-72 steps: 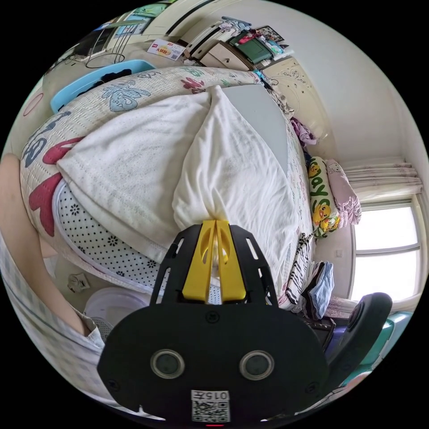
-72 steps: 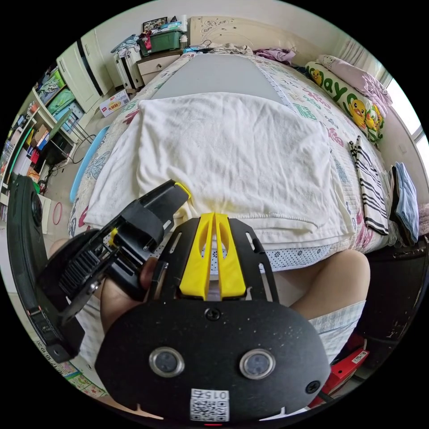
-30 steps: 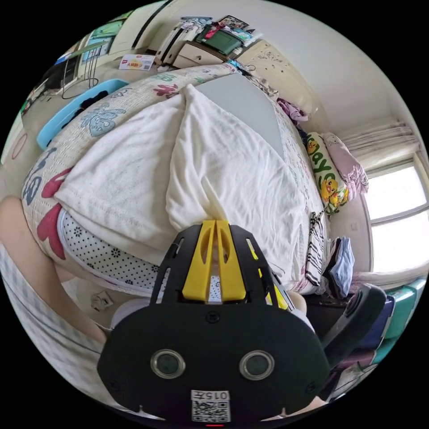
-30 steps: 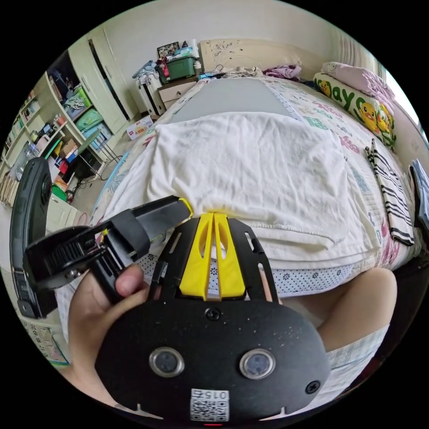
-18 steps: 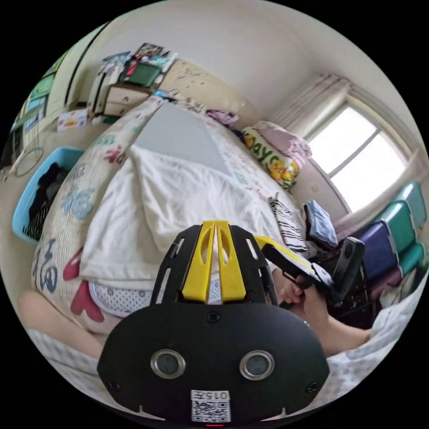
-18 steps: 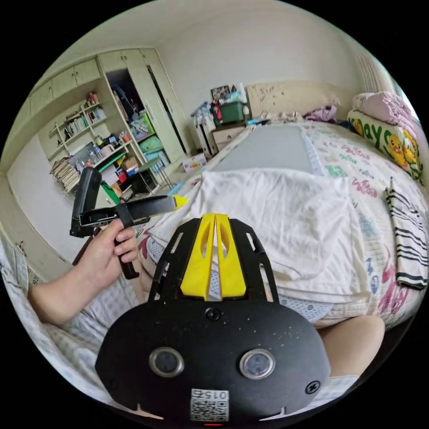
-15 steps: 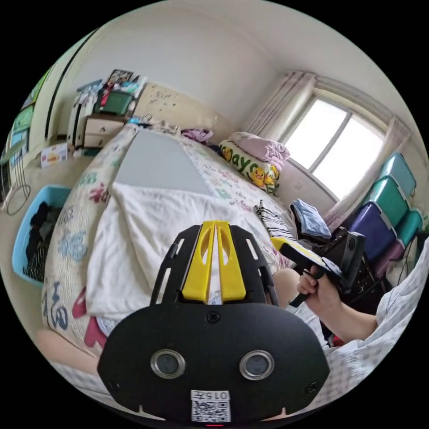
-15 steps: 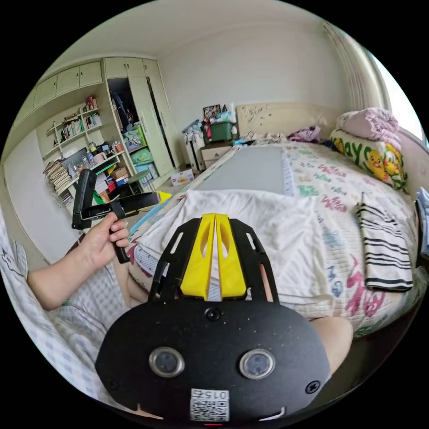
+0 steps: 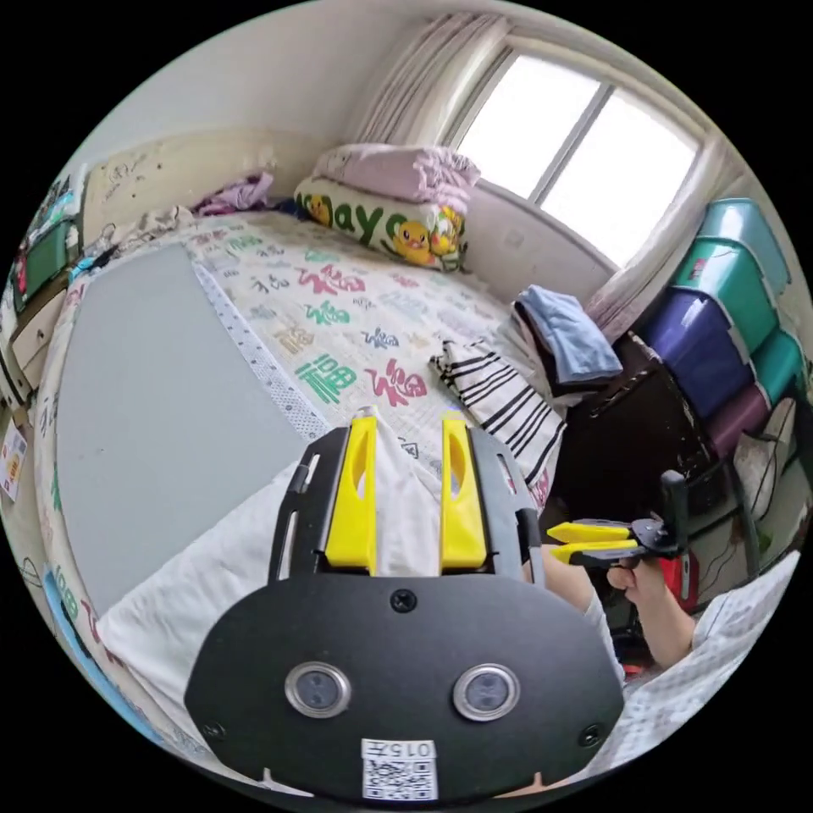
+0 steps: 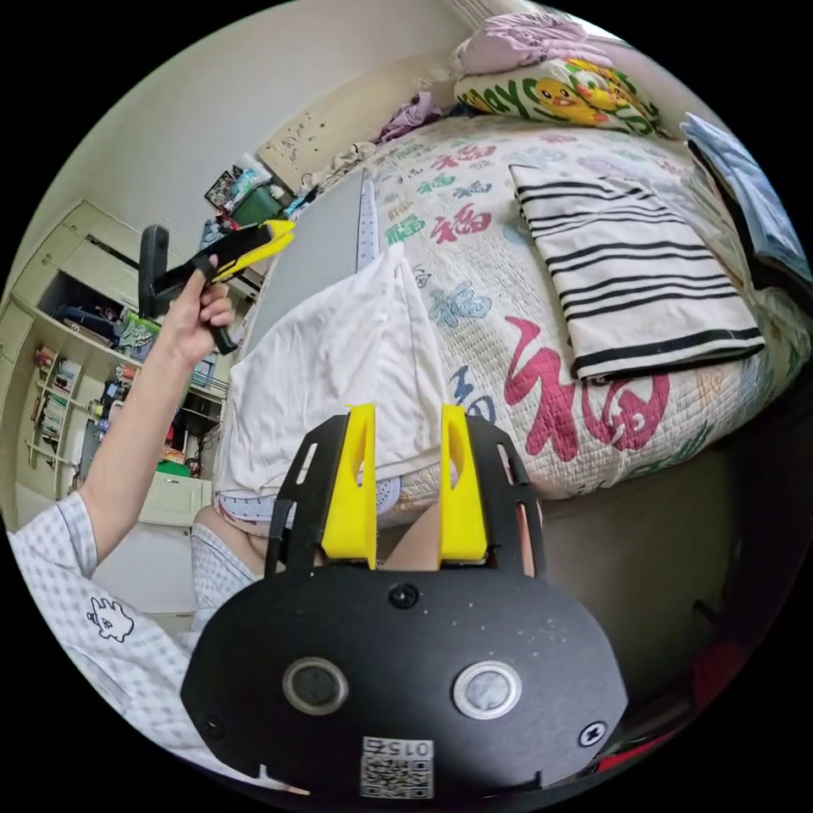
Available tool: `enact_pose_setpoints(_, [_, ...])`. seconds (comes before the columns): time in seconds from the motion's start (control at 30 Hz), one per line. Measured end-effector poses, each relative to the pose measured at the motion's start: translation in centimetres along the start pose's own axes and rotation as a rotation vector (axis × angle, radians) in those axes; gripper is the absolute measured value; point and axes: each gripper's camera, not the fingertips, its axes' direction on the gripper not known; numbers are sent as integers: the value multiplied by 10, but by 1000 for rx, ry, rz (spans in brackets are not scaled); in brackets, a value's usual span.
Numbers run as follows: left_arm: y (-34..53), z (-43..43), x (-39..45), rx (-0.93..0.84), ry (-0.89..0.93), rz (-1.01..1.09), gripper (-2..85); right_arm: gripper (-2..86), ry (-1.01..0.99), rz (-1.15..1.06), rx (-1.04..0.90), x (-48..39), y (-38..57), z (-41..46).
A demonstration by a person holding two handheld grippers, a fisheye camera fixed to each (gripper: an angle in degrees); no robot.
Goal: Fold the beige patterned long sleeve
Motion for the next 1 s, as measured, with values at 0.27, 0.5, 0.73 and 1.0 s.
enact_pose_setpoints(0.27, [-58,179,-63,-236,-16,-235,117,111,-16,80,-206,33,-23,93])
enact_pose_setpoints(0.5, [-56,246,-87,-401,-42,-204,16,14,-52,29,-266,22,-38,124])
enact_pose_setpoints(0.73, [-71,172,-103,-182,48,-177,0,1,39,31,-31,1,-34,66])
enact_pose_setpoints(1.0, [-61,5,-136,130,308,-123,-1,0,167,-112,276,-91,-36,-56])
